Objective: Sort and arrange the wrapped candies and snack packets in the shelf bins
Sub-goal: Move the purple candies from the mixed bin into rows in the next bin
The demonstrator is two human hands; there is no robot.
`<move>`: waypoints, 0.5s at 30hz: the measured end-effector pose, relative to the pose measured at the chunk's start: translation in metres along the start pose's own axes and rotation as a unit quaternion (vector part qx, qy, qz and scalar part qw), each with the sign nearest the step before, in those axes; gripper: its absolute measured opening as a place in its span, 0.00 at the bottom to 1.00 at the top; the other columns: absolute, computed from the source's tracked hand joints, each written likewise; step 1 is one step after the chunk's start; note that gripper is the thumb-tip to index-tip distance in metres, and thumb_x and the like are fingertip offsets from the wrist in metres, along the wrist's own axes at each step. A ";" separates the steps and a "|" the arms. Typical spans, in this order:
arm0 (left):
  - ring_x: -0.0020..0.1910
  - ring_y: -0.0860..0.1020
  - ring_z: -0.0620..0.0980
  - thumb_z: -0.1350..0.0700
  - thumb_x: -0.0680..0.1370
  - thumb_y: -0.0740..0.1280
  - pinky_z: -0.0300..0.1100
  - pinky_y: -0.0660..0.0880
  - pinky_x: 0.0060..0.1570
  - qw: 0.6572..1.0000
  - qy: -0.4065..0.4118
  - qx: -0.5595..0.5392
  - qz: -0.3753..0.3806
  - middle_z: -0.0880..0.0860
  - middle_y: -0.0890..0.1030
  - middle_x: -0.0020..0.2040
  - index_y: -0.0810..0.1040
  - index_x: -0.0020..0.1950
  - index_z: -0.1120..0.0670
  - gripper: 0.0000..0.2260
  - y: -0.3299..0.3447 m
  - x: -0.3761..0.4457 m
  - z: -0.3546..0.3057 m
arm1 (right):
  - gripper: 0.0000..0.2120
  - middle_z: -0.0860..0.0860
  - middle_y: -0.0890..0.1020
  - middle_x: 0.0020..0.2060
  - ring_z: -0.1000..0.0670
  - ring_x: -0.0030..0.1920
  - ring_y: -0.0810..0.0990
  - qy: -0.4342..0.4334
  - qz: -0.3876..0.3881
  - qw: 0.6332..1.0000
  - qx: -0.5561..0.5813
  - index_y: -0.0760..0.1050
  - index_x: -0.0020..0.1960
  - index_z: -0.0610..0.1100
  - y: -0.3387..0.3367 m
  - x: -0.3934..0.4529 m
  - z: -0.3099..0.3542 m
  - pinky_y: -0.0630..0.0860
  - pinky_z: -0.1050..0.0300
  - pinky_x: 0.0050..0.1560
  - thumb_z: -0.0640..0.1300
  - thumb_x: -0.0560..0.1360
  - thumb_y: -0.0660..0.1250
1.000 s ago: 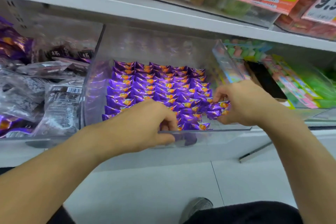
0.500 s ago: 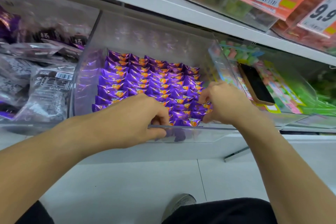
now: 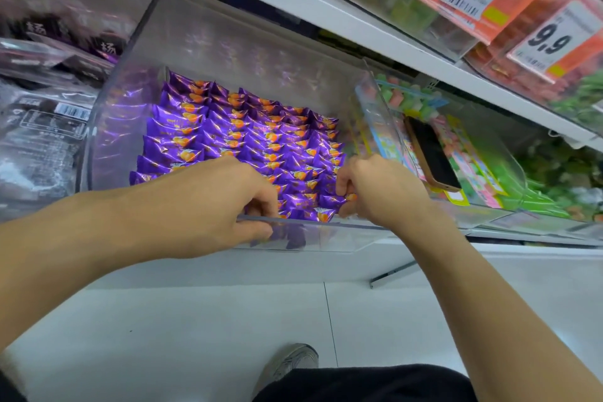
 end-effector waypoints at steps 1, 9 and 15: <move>0.44 0.74 0.37 0.45 0.75 0.69 0.34 0.70 0.38 1.000 0.000 -0.002 -0.001 0.41 0.79 0.37 0.81 0.43 0.44 0.05 0.000 0.000 0.000 | 0.14 0.51 0.79 0.42 0.44 0.44 0.79 0.001 0.006 1.000 0.001 0.78 0.45 0.52 0.001 0.002 -0.001 0.78 0.50 0.43 0.49 0.65 0.81; 0.42 0.75 0.38 0.44 0.75 0.68 0.33 0.69 0.36 1.000 0.000 -0.008 -0.004 0.41 0.79 0.38 0.80 0.42 0.43 0.05 0.003 0.002 0.001 | 0.15 0.54 0.77 0.35 0.46 0.37 0.77 -0.025 0.054 0.998 0.013 0.68 0.32 0.53 0.014 0.012 -0.002 0.80 0.46 0.39 0.43 0.58 0.75; 0.40 0.75 0.38 0.45 0.76 0.68 0.33 0.69 0.37 1.000 0.004 -0.008 -0.008 0.41 0.79 0.38 0.80 0.43 0.44 0.05 0.002 0.000 0.002 | 0.12 0.51 0.79 0.34 0.45 0.37 0.77 -0.020 0.045 0.999 -0.006 0.74 0.34 0.48 0.010 0.013 0.001 0.79 0.50 0.40 0.44 0.60 0.78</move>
Point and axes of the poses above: each hand's wrist, its own x-axis towards the middle knuckle, its own y-axis out of the palm, z = x × y, the point moved 6 cm from there along x, towards the middle knuckle
